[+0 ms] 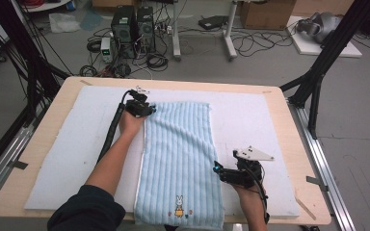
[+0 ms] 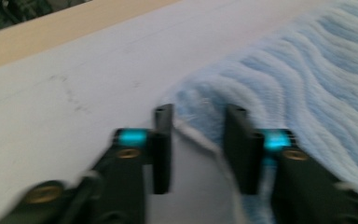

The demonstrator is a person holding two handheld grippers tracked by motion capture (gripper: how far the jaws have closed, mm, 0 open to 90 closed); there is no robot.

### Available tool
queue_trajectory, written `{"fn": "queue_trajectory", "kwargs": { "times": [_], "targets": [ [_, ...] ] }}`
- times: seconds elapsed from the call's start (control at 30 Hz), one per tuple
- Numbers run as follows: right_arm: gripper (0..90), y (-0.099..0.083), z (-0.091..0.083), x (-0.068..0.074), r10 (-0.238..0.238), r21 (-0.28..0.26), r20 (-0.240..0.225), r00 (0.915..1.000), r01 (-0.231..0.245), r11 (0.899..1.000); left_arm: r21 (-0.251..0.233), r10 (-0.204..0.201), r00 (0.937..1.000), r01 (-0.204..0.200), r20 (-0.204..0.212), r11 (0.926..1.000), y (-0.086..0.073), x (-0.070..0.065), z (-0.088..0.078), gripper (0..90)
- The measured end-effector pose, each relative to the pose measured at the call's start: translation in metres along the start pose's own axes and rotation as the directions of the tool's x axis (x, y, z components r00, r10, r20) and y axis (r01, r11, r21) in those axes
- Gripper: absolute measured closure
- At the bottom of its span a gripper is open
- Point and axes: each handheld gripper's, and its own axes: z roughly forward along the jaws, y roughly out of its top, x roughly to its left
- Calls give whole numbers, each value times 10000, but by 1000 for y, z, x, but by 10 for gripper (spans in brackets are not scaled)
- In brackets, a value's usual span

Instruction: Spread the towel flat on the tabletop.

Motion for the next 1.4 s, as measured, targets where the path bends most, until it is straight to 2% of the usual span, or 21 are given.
{"fn": "queue_trajectory", "kwargs": {
  "times": [0.03, 0.07, 0.17, 0.27, 0.37, 0.43, 0.5, 0.53, 0.63, 0.7, 0.73, 0.8, 0.83, 0.87, 1.0, 1.07, 1.1, 1.13, 1.2, 1.3, 1.4],
  "targets": [
    [176, 0, 0, 1, 31, 8, 11, 10000, -31, 10000, 66, 329, 9992, -327, -211, 9994, 2, -5, 1, 864],
    [176, 0, -1, 2, 68, 14, -26, 10000, -68, 10000, 101, 414, 9984, -410, -387, 9991, 2, -7, 1, 871],
    [176, 0, -2, 3, 33, -9, -42, 10000, -33, 10000, 170, -89, 9961, 104, -879, 9998, 1, 0, -1, 873],
    [176, -1, -2, 3, -7, -17, -56, 10000, 7, 10000, 157, -224, 9918, 245, -1261, 9996, 0, 8, -3, 873],
    [176, -1, -1, 2, 53, -1, -58, 10000, -53, 10000, 12, -655, 9915, 661, -1120, 9978, -2, 13, -3, 873],
    [176, -1, 0, 1, 98, -1, -57, 9999, -98, 10000, -183, -862, 9882, 846, -1264, 9962, -2, 14, -3, 835],
    [176, 0, 1, 1, 83, -22, -69, 9999, -83, 10000, -508, -1415, 9818, 1361, -1263, 9894, -2, 18, -4, 687],
    [177, 0, 1, 1, 75, -8, -68, 9999, -75, 10000, -597, -1726, 9787, 1668, -1112, 9842, -2, 19, -6, 614],
    [189, 4, 6, -3, 96, 38, -65, 9999, -96, 9999, -624, -1687, 9830, 1643, -725, 9844, -1, 20, -12, 528],
    [225, 11, 13, -9, 315, -50, -201, 9993, -316, 9995, -905, -1951, 9806, 1926, -197, 9771, -1, 21, -17, 482],
    [250, 15, 18, -13, 305, -23, -261, 9992, -306, 9995, -930, -1958, 9806, 1954, 46, 9763, -1, 21, -19, 457],
    [254, 24, 28, -21, 366, 150, -392, 9986, -361, 9992, -1118, -2104, 9764, 2147, 491, 9703, -3, 20, -23, 382],
    [257, 29, 34, -24, 289, 251, -396, 9988, -280, 9993, -1322, -2372, 9699, 2426, 551, 9611, -5, 18, -26, 339],
    [257, 35, 40, -29, 236, 331, -451, 9987, -221, 9992, -1464, -2499, 9663, 2564, 617, 9554, -7, 17, -28, 307],
    [275, 49, 59, -41, 147, 507, -661, 9977, -114, 9986, -1768, -2522, 9610, 2694, 1138, 9467, -11, 15, -36, 283],
    [272, 56, 69, -48, 230, 599, -646, 9976, -191, 9980, -1951, -2349, 9630, 2577, 1323, 9463, -13, 12, -43, 270],
    [256, 59, 73, -52, 438, 580, -797, 9959, -393, 9975, -2053, -2217, 9660, 2457, 1330, 9474, -15, 11, -46, 256],
    [227, 61, 78, -56, 663, 638, -731, 9951, -617, 9961, -2138, -2187, 9659, 2448, 1383, 9457, -16, 10, -48, 258],
    [195, 66, 88, -62, 713, 943, -272, 9971, -685, 9932, -2178, -2146, 9646, 2449, 1534, 9448, -20, 10, -52, 258],
    [194, 69, 97, -68, 773, 1105, -176, 9969, -749, 9910, -2249, -2048, 9636, 2407, 1716, 9442, -26, 11, -59, 255],
    [223, 69, 107, -73, 770, 910, -144, 9969, -754, 9930, -2411, -1941, 9625, 2372, 1895, 9411, -32, 13, -66, 263]
  ]
}}
